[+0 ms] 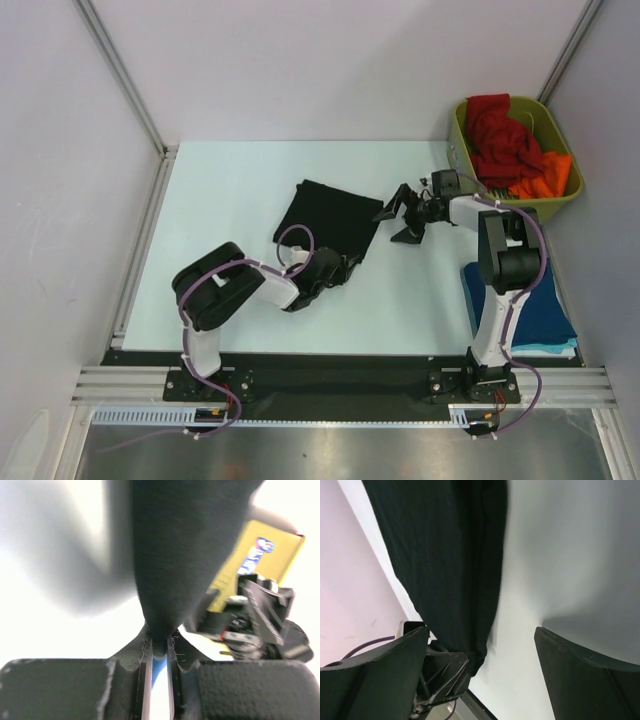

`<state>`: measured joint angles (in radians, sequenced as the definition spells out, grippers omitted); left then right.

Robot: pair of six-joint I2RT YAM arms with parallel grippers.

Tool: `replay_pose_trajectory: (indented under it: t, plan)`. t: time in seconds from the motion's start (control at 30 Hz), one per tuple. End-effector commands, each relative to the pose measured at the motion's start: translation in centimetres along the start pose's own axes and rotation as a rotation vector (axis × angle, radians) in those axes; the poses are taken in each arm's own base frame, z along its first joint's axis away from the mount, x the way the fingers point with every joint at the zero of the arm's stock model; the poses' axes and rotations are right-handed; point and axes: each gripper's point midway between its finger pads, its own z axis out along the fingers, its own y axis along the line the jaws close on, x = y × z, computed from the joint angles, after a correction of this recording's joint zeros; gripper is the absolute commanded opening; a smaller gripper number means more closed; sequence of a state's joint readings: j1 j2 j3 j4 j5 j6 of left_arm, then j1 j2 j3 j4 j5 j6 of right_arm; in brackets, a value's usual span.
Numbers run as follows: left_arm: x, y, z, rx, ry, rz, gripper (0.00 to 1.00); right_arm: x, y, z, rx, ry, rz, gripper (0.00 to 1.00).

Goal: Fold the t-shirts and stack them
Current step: Neatly place the folded tshirt to the corner

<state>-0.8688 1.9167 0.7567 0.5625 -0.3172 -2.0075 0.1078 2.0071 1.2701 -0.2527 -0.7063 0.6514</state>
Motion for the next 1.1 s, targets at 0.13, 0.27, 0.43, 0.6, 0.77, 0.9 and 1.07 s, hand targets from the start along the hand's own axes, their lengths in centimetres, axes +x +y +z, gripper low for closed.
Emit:
replay_pose_trajectory:
  t: [0.13,0.27,0.43,0.6,0.77,0.9,1.07]
  plan:
    - [0.2,-5.4,-2.8,0.121,0.047,-0.037,0.0,-1.2,2.6,2.4,-0.126,0.004,-0.046,0.91]
    - [-0.2,-5.9,-3.6,0.126,0.037,-0.051,0.0,-1.7,2.6,3.7,-0.146,-0.004,-0.004,0.92]
    - [-0.2,-7.0,-4.0,0.147,0.044,-0.059,0.0,-1.8,3.2,5.4,-0.165,-0.012,0.064,0.91]
    - [-0.2,-7.5,-4.5,0.16,0.051,-0.064,0.0,-1.0,3.2,5.6,-0.081,-0.021,0.119,0.88]
    - [-0.2,-7.9,-5.2,0.166,0.062,-0.074,0.0,-1.8,2.3,6.4,-0.047,-0.048,0.176,0.82]
    - [-0.4,-7.7,-5.7,0.16,0.065,-0.056,0.0,-2.9,2.0,7.0,-0.06,-0.088,0.181,0.71]
    - [0.1,-6.4,-6.4,0.125,0.11,-0.021,0.05,-4.2,2.8,7.4,-0.075,-0.137,0.085,0.14]
